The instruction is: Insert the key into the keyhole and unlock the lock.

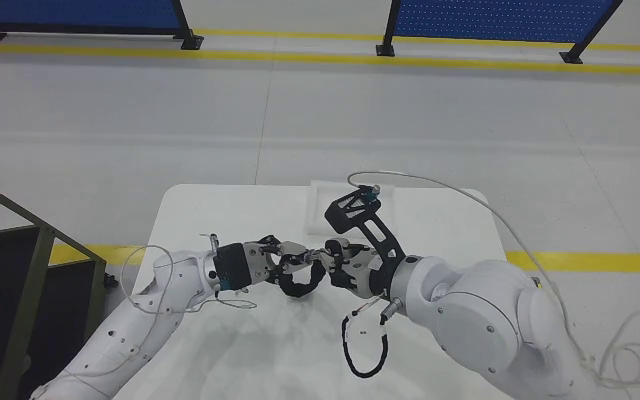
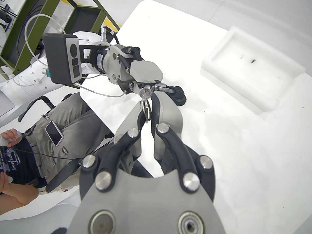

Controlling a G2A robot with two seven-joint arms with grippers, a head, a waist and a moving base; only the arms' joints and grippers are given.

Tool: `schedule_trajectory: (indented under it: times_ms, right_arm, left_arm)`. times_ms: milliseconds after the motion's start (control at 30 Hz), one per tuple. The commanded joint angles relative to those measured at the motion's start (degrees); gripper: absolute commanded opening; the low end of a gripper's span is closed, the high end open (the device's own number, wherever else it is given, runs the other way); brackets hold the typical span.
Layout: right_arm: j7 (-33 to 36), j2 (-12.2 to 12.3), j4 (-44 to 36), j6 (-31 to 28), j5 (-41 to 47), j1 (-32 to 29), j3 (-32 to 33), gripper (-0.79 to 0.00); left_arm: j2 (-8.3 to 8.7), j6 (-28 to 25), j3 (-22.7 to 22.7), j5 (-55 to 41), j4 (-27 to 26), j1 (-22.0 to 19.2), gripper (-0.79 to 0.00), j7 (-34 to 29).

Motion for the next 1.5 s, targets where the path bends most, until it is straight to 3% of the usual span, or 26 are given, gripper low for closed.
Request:
schedule_trajectory:
  times_ms: [0,1467]
  right_arm:
    - [-0.07,0.13,0.00,0.08,0.12,0.05,-0.13,-0.785]
    - [-0.88,2.56,0.00,0.89,-3.44,2.39,-6.31,-0.785]
  left_arm:
    - [-0.08,-0.24,-0.16,0.10,-0.06,0.11,-0.785,-0.02]
    - [-1.64,-2.75,-2.79,3.03,-0.87,1.59,-0.785,-1.76]
